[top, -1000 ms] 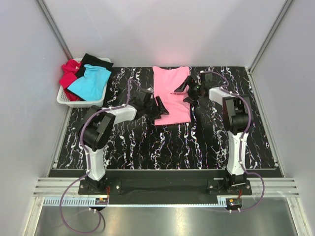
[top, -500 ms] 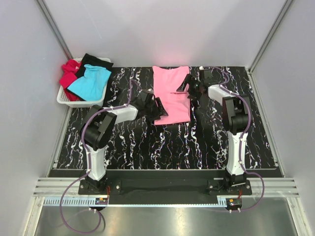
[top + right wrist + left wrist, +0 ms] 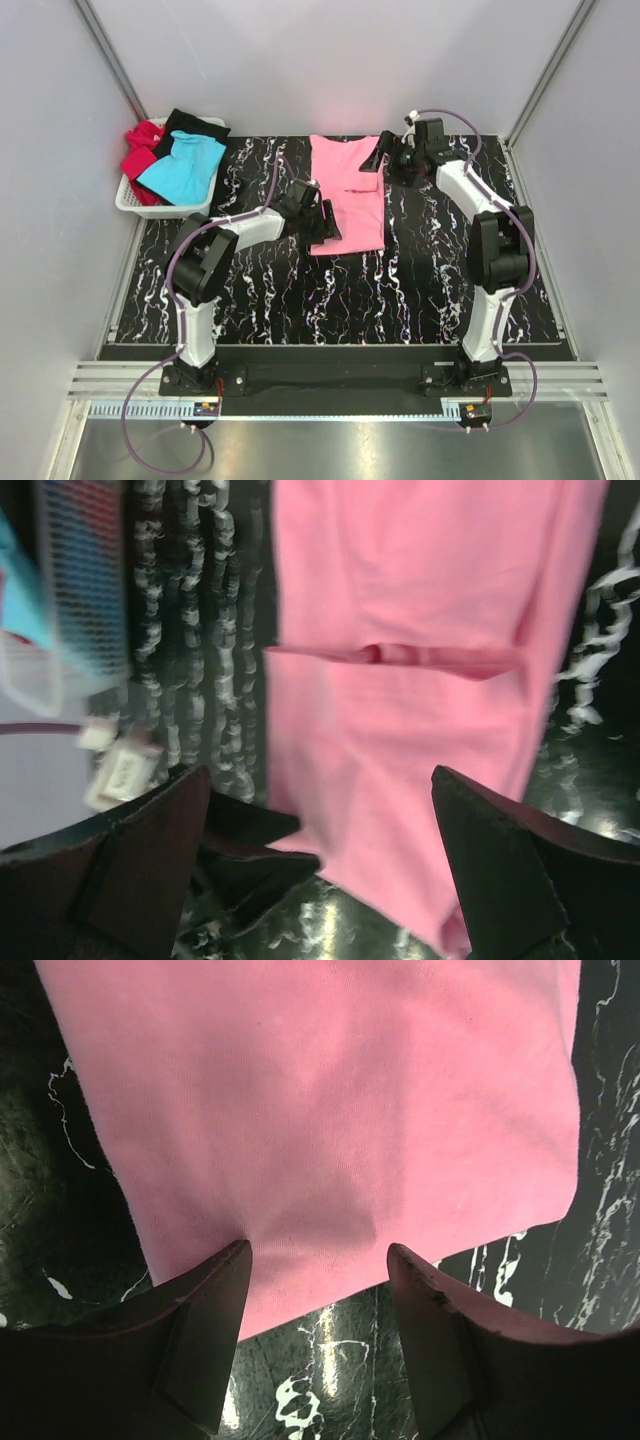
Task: Fold and stack the t-shirts
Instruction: Fold the tshirt
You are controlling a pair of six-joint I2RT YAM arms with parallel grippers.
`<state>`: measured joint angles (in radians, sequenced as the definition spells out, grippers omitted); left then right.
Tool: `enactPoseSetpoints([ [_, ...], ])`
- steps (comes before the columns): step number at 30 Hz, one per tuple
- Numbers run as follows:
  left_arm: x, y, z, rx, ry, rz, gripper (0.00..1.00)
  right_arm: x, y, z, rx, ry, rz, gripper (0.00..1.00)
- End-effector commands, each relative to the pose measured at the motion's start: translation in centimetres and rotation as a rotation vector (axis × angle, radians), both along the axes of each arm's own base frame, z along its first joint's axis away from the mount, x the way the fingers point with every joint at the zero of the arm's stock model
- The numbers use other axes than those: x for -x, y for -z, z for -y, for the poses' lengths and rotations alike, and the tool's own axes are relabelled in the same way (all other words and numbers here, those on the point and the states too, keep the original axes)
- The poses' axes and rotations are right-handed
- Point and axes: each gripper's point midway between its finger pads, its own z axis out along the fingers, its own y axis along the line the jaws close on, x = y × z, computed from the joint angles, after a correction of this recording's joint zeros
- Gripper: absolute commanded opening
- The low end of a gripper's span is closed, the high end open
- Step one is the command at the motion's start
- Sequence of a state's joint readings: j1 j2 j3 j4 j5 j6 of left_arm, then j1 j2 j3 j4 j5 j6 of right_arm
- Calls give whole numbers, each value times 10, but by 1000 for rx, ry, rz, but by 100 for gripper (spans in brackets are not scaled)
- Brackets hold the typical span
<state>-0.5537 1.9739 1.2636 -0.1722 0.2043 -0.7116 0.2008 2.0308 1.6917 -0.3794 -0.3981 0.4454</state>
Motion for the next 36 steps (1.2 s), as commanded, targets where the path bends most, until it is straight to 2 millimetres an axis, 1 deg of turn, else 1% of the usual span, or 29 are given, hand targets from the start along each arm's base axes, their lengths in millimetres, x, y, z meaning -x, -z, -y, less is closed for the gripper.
enactPoseSetpoints([
  [1, 7, 12, -11, -93, 30, -24, 64, 24, -28, -36, -238, -29, -37, 100],
  [2, 7, 11, -10, -92, 31, -25, 64, 22, -21, -36, -248, 2, -50, 100],
  [3, 7, 12, -10, -90, 33, -29, 64, 26, -5, -39, -265, 38, -111, 100],
  [4, 7, 12, -10, -90, 33, -29, 64, 27, 2, -39, -278, 58, -141, 100],
  [5, 9, 13, -10, -91, 34, -33, 64, 25, 5, -41, -299, 77, -147, 100],
  [6, 9, 14, -10, -92, 33, -35, 64, 30, 18, -43, -328, 116, -204, 100],
  [7, 10, 16, -11, -96, 32, -39, 64, 31, 22, -44, -340, 139, -215, 100],
  [8, 10, 15, -11, -94, 32, -37, 64, 27, 20, -48, -367, 144, -185, 100],
  [9, 11, 15, -10, -94, 32, -39, 64, 32, 30, -49, -400, 177, -219, 100],
  [10, 10, 16, -11, -96, 30, -39, 64, 33, 32, -51, -418, 185, -224, 100],
  [11, 11, 17, -12, -97, 29, -43, 64, 30, 30, -53, -445, 182, -201, 100],
  [12, 12, 17, -12, -99, 30, -43, 64, 33, 42, -55, -452, 195, -234, 100],
  [14, 13, 19, -13, -100, 31, -48, 64, 33, 49, -59, -458, 179, -240, 100],
  [15, 14, 20, -14, -104, 29, -49, 64, 31, 53, -58, -446, 176, -238, 100],
  [16, 14, 20, -14, -106, 28, -48, 64, 30, 66, -56, -423, 187, -247, 100],
  [17, 16, 22, -16, -111, 28, -56, 64, 32, 73, -55, -397, 188, -256, 100],
  [18, 17, 22, -16, -111, 27, -54, 64, 28, 78, -50, -346, 181, -228, 100],
  [19, 17, 23, -18, -115, 26, -57, 64, 25, 87, -42, -299, 202, -220, 100],
  [20, 19, 24, -19, -120, 27, -58, 64, 26, 93, -37, -266, 204, -226, 100],
  [22, 20, 25, -21, -127, 25, -59, 64, 20, 96, -25, -219, 212, -195, 100],
  [26, 23, 31, -24, -140, 27, -72, 64, 9, 89, -6, -179, 228, -153, 100],
  [28, 25, 33, -25, -144, 26, -77, 64, 0, 78, 0, -144, 219, -92, 100],
  [29, 25, 33, -25, -144, 28, -77, 64, 4, 83, 3, -109, 206, -105, 100],
  [30, 25, 33, -25, -145, 30, -77, 64, -3, 74, 2, -102, 196, -81, 100],
  [32, 24, 30, -23, -138, 41, -71, 64, 1, 70, -2, -98, 151, -102, 100],
  [33, 24, 27, -22, -136, 55, -63, 64, -3, 47, -7, -99, 110, -55, 100],
  [34, 20, 20, -19, -129, 64, -48, 64, 0, 33, -9, -101, 85, -37, 100],
  [35, 20, 13, -19, -127, 74, -47, 64, 6, 22, -9, -93, 68, -33, 100],
  [36, 18, 1, -17, -120, 96, -20, 65, 10, -9, -8, -77, 37, 33, 100],
])
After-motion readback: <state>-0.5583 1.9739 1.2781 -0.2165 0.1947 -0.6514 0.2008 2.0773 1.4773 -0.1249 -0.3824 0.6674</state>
